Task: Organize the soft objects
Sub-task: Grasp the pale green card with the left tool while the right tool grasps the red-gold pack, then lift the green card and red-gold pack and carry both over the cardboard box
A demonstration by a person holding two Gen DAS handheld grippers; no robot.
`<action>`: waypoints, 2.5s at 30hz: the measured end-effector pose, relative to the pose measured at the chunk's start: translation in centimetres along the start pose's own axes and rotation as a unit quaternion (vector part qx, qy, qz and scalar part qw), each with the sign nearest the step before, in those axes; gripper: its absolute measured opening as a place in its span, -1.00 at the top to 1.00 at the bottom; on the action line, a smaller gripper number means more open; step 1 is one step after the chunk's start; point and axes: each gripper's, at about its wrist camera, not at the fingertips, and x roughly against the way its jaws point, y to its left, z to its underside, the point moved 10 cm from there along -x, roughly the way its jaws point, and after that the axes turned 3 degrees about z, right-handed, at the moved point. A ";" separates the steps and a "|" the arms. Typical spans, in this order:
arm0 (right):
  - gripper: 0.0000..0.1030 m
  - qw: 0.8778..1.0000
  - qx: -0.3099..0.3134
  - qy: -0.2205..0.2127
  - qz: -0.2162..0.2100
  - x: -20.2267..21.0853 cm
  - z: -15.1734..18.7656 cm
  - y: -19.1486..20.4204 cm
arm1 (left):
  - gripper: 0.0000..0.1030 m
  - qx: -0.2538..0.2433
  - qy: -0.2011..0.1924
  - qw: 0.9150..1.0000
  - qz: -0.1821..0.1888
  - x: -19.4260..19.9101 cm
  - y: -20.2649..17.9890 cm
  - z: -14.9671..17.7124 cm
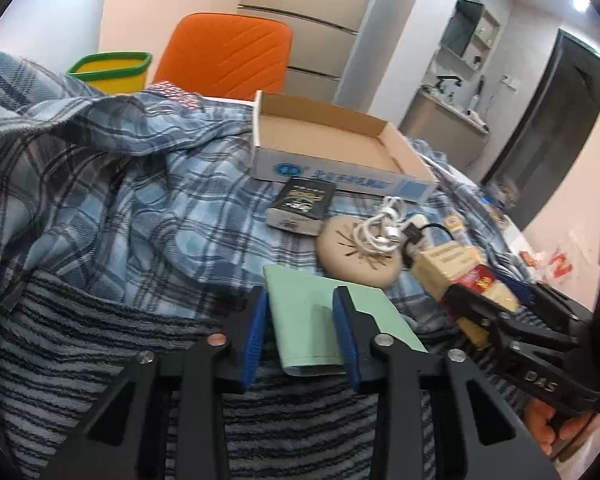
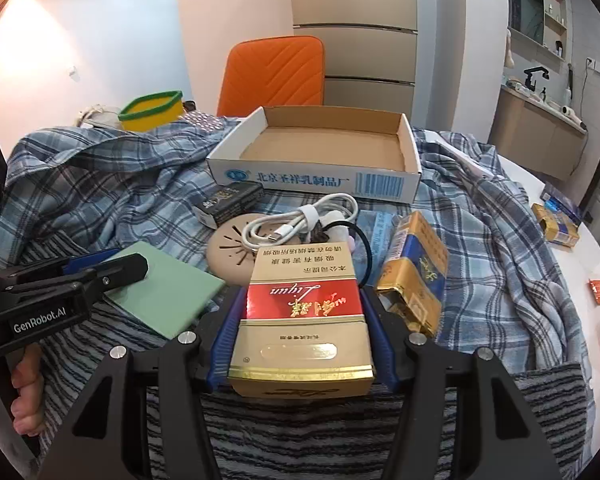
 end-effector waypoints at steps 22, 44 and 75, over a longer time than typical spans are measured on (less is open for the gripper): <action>-0.09 1.000 -0.011 0.005 -0.013 -0.2 0.0 -0.1 | 0.52 -0.007 0.043 0.997 0.067 -0.9 -1.9 1.3; -0.09 0.993 -0.061 -0.100 -0.033 3.6 -2.2 -1.4 | 0.79 -0.120 -0.195 0.971 -0.070 8.7 -4.4 -1.9; -0.10 0.990 -0.050 -0.125 -0.036 5.0 -2.1 -1.1 | 0.81 -0.155 -0.164 0.974 -0.030 6.0 -5.7 0.3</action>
